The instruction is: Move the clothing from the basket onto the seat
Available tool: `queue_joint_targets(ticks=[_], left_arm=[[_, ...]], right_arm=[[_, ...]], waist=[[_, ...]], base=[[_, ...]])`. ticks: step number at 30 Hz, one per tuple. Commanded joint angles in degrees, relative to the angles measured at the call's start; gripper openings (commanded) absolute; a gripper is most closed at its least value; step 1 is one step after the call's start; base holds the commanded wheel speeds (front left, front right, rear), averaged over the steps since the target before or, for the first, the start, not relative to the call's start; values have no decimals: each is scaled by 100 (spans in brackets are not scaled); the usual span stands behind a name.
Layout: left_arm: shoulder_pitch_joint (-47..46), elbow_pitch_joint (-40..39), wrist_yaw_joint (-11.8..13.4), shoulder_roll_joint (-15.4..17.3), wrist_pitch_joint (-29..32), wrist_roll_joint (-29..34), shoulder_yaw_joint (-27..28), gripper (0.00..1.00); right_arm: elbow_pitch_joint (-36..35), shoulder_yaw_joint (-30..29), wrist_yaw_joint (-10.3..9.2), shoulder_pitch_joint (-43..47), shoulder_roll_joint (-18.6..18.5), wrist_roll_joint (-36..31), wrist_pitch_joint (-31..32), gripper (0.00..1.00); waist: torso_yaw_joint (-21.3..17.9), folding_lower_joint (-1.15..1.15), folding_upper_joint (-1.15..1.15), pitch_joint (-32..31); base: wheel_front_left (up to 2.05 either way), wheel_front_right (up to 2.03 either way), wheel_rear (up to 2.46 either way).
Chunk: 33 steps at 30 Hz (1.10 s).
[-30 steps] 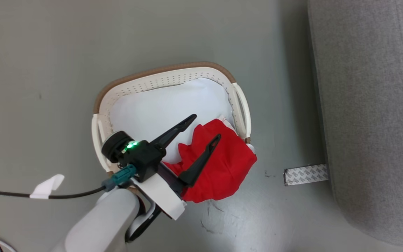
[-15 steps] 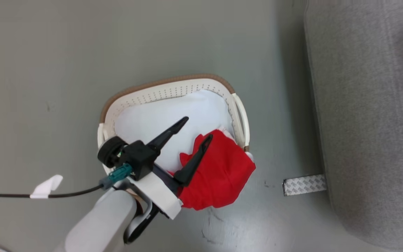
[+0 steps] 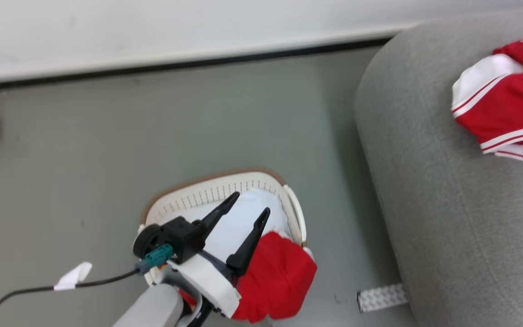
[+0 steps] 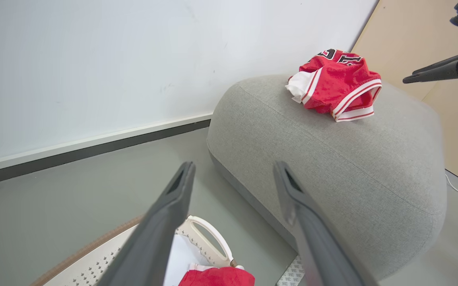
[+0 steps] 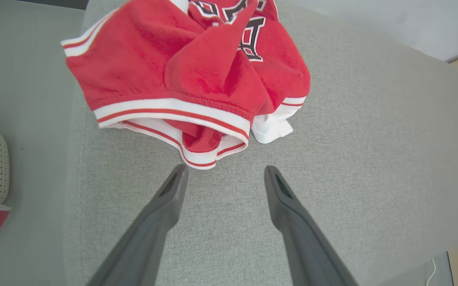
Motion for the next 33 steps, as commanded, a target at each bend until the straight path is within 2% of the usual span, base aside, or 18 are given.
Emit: queue_joint_targets(ticks=[1, 7, 10, 14, 18, 24, 28, 30, 33], left_arm=[[156, 46, 21, -26, -2, -37, 61, 100], [546, 63, 117, -167, -2, -66, 467, 100], [708, 44, 168, -217, -2, -46, 676, 100], [941, -14, 264, -235, -1, -16, 994, 100], [1153, -58, 315, -199, -2, -35, 1308, 100], [1413, -119, 432, -146, -3, 53, 1800, 100], [1565, -328, 519, -189, -3, 166, 2192, 100], [1654, -419, 566, -184, -3, 268, 2398, 100], [1818, -498, 594, -231, -3, 398, 2666, 100]], right_arm=[[-216, 52, -14, 120, -153, 41, -34, 100], [-1296, 115, -14, 482, -536, 196, -401, 100], [-1725, 85, -14, 662, -715, 51, -639, 100], [-2191, -143, -14, 998, -651, 0, -1104, 100], [-2624, -419, -14, 1444, -397, -183, -1672, 100], [-3042, -944, -14, 2373, 354, -612, -2308, 100], [-3111, -1217, -14, 3060, 1030, -1018, -2709, 100], [-3085, -1372, -14, 3380, 1479, -1161, -3007, 100], [-3013, -1449, -14, 3740, 1947, -1408, -3511, 100]], waist=[[-87, 1, 0, -572], [23, 1, 0, -1306], [170, 1, 0, -1605], [369, 1, 0, -1848], [558, 1, 0, -1973], [776, 1, 0, -2061], [882, 1, 0, -2084], [922, 1, 0, -2097], [965, 1, 0, -2112]], base=[[0, 0, 0], [0, 0, 0], [0, 0, 0], [0, 0, 0], [0, 0, 0], [0, 0, 0], [0, 0, 0], [0, 0, 0], [0, 0, 0]])
